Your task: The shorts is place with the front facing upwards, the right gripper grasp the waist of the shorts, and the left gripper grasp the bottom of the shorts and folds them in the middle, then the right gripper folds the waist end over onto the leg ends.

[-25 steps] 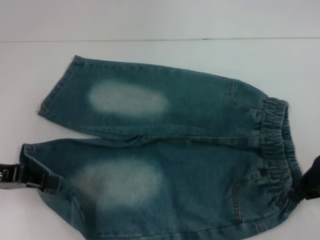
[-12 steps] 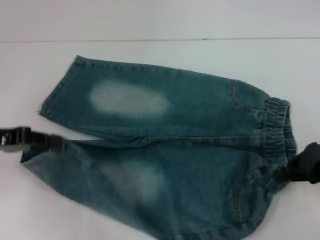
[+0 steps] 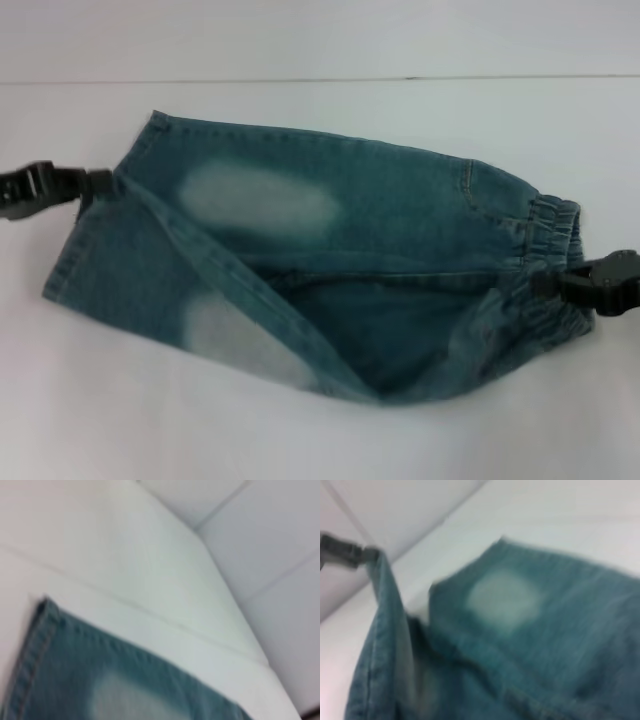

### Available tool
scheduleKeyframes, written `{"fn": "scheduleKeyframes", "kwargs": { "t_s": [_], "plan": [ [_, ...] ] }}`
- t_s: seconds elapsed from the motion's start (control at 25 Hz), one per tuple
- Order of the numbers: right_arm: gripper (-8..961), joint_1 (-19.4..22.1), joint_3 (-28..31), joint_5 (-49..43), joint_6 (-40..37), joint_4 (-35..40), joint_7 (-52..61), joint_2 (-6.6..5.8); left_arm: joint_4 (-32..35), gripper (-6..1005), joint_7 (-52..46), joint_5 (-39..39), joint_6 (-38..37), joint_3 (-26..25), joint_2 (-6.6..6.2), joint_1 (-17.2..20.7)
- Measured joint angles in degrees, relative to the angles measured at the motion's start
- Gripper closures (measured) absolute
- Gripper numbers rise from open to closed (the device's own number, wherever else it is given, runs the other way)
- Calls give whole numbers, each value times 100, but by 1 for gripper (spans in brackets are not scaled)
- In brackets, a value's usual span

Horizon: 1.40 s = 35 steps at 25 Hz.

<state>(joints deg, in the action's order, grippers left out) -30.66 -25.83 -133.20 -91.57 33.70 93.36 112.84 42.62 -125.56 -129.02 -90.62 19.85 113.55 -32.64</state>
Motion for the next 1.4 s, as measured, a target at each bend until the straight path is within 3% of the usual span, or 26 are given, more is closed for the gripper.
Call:
{"fn": "scheduleKeyframes", "kwargs": {
  "t_s": [0.12,0.44,0.68,1.08,1.4],
  "plan": [
    [917,152,289,420,203,-236,-330,15,0,971,38,272,326,-7,13,42],
    [917,352,453,1331,721,-417,-799,276,-156,970,191,516,1016,28,146,-50],
    [917,433,508,1696,1017,-683,-1032,297,-357,970,326,855,1446,40,160,-200],
    [918,583,563,2404,1629,-1096,-1151,325,-629,971,590,1234,2382,59,307,-393],
    [918,514,810,2457,1847,-1155,-1084,368,-727,970,756,1256,3001,72,451,-605]
  ]
}}
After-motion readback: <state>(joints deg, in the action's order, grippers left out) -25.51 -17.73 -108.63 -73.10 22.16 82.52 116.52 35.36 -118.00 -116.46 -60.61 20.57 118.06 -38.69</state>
